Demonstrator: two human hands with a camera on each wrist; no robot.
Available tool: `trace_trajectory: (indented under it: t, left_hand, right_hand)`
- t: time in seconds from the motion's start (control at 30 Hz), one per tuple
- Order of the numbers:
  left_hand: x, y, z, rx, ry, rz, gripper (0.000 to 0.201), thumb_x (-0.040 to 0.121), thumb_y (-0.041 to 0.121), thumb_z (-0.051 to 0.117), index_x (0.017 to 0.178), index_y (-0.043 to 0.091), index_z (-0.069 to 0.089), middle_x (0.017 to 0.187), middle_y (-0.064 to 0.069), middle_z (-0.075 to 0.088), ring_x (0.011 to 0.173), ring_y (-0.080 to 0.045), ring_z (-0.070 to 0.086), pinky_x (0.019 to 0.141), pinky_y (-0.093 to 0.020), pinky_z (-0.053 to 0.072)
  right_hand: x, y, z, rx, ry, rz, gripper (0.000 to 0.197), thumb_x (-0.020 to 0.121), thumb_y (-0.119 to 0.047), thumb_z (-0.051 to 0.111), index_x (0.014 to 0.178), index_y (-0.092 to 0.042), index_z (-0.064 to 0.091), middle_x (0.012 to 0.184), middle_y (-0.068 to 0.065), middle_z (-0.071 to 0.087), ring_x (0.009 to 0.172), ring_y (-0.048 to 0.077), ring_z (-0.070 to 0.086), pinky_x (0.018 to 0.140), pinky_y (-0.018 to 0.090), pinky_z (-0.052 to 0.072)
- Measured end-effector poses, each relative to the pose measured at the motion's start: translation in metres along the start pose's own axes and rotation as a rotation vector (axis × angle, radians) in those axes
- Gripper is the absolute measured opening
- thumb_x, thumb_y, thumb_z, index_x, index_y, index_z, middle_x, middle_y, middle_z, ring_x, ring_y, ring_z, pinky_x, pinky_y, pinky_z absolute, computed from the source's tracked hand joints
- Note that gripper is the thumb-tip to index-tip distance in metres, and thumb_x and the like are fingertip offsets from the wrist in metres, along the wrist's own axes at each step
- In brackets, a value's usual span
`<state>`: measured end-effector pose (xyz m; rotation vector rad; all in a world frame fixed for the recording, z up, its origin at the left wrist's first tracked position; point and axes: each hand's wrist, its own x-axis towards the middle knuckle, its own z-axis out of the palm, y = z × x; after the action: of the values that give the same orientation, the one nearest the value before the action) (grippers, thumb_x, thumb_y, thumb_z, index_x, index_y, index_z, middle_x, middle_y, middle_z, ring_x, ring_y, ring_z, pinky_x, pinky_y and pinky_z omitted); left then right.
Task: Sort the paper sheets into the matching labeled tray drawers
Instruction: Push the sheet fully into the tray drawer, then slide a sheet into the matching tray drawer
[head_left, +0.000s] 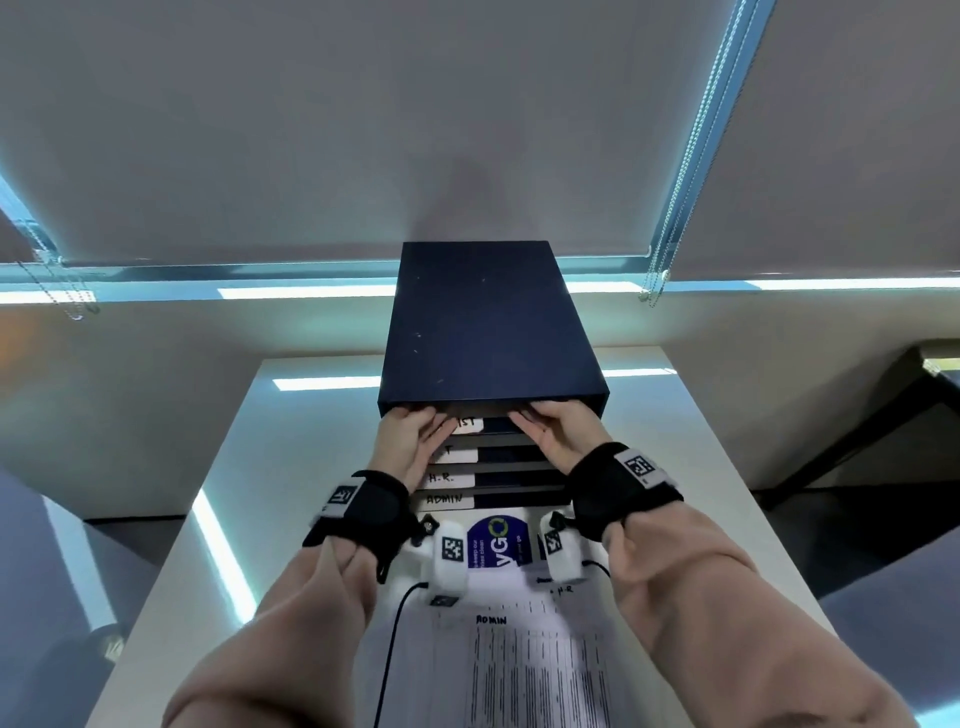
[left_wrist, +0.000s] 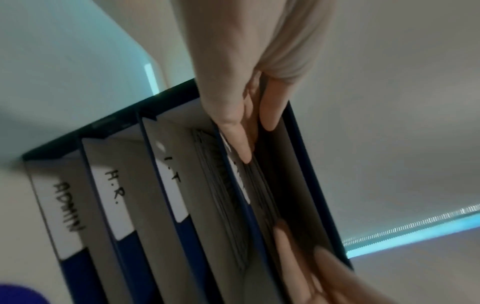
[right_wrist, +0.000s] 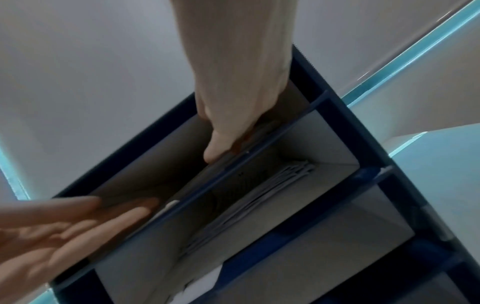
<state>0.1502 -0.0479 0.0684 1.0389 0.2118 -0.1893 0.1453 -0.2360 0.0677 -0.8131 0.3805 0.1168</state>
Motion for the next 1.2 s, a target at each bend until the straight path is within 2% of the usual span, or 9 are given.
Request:
trace_trajectory:
  t: [0.23, 0.4, 0.6, 0.73, 0.83, 0.9, 1.0, 1.13, 1.2]
  left_hand:
    - [-0.049, -0.061, -0.056, 0.783, -0.136, -0.086, 0.014, 0.091, 0.025, 0.060, 0.097, 0.012, 0.060, 0.085, -0.016, 0.068, 0.066, -0.024, 0.060, 0.064, -0.038, 0.051]
    - [-0.083, -0.130, -0.103, 1.452, -0.162, -0.034, 0.019, 0.084, 0.030, 0.062, 0.098, 0.025, 0.050, 0.097, 0.005, 0.052, 0.073, -0.007, 0.054, 0.067, -0.018, 0.042]
    - [-0.111, -0.148, -0.102, 1.574, -0.229, 0.004, 0.035, 0.082, 0.018, 0.061, 0.115, 0.019, 0.049, 0.111, 0.002, 0.032, 0.077, -0.015, 0.049, 0.072, -0.021, 0.040]
    - [-0.122, -0.141, -0.095, 1.476, -0.225, 0.031, 0.043, 0.078, 0.007, 0.060, 0.117, 0.018, 0.048, 0.110, 0.004, 0.042, 0.073, -0.010, 0.049, 0.066, -0.016, 0.040]
    - [-0.124, -0.120, -0.088, 1.382, -0.374, 0.020, 0.023, 0.083, 0.012, 0.063, 0.106, 0.014, 0.064, 0.077, 0.014, 0.052, 0.061, 0.000, 0.042, 0.055, -0.007, 0.033]
    - [-0.129, -0.096, -0.080, 1.232, -0.473, 0.040, 0.008, 0.087, 0.016, 0.063, 0.095, 0.017, 0.066, 0.063, 0.015, 0.045, 0.056, 0.001, 0.039, 0.057, -0.012, 0.031]
    - [-0.140, -0.062, -0.068, 0.840, -0.495, 0.024, 0.007, 0.092, 0.018, 0.059, 0.096, 0.012, 0.058, 0.073, 0.003, 0.061, 0.065, -0.005, 0.058, 0.063, -0.015, 0.045]
    - [-0.134, -0.031, -0.063, 0.528, -0.320, -0.063, 0.021, 0.097, 0.020, 0.048, 0.113, 0.008, 0.053, 0.105, -0.018, 0.069, 0.094, -0.031, 0.068, 0.086, -0.045, 0.055]
    - [-0.130, -0.018, -0.057, 0.391, -0.235, -0.078, 0.019, 0.100, 0.017, 0.043, 0.111, 0.012, 0.058, 0.109, -0.015, 0.070, 0.103, -0.031, 0.065, 0.097, -0.050, 0.047]
  right_hand:
    - [-0.056, 0.045, -0.074, -0.527, 0.010, 0.210, 0.021, 0.097, -0.009, 0.047, 0.111, -0.007, 0.063, 0.099, 0.017, 0.070, 0.080, 0.025, 0.069, 0.067, 0.032, 0.060]
    - [-0.100, 0.110, -0.160, -1.077, 0.271, 0.339, 0.007, 0.090, -0.009, 0.058, 0.090, -0.009, 0.064, 0.064, 0.004, 0.064, 0.052, 0.016, 0.057, 0.057, 0.028, 0.051]
    - [-0.140, 0.143, -0.174, -1.327, 0.248, 0.174, 0.034, 0.084, -0.003, 0.059, 0.118, -0.011, 0.061, 0.095, 0.008, 0.054, 0.083, 0.018, 0.053, 0.057, 0.006, 0.036]
    - [-0.146, 0.136, -0.163, -1.367, 0.267, 0.208, 0.052, 0.080, -0.008, 0.068, 0.130, -0.010, 0.053, 0.111, 0.010, 0.050, 0.096, 0.022, 0.053, 0.079, 0.020, 0.043]
    - [-0.152, 0.123, -0.157, -1.404, 0.371, 0.181, 0.081, 0.067, -0.025, 0.079, 0.138, -0.019, 0.040, 0.131, 0.017, 0.038, 0.116, 0.033, 0.048, 0.100, 0.034, 0.042]
    - [-0.157, 0.112, -0.152, -1.282, 0.372, 0.150, 0.092, 0.052, -0.033, 0.077, 0.136, -0.021, 0.041, 0.130, 0.017, 0.040, 0.115, 0.032, 0.048, 0.096, 0.029, 0.045]
    - [-0.163, 0.100, -0.142, -0.887, 0.202, 0.192, 0.082, 0.044, -0.032, 0.082, 0.119, -0.017, 0.056, 0.120, 0.012, 0.056, 0.099, 0.020, 0.057, 0.076, 0.024, 0.047]
    - [-0.171, 0.091, -0.135, -0.569, 0.098, 0.227, 0.041, 0.078, -0.008, 0.073, 0.116, -0.009, 0.058, 0.106, 0.011, 0.072, 0.097, 0.025, 0.067, 0.087, 0.038, 0.049]
    - [-0.173, 0.096, -0.137, -0.585, 0.108, 0.253, 0.071, 0.073, -0.012, 0.079, 0.134, 0.003, 0.046, 0.121, 0.017, 0.066, 0.112, 0.030, 0.063, 0.102, 0.046, 0.045]
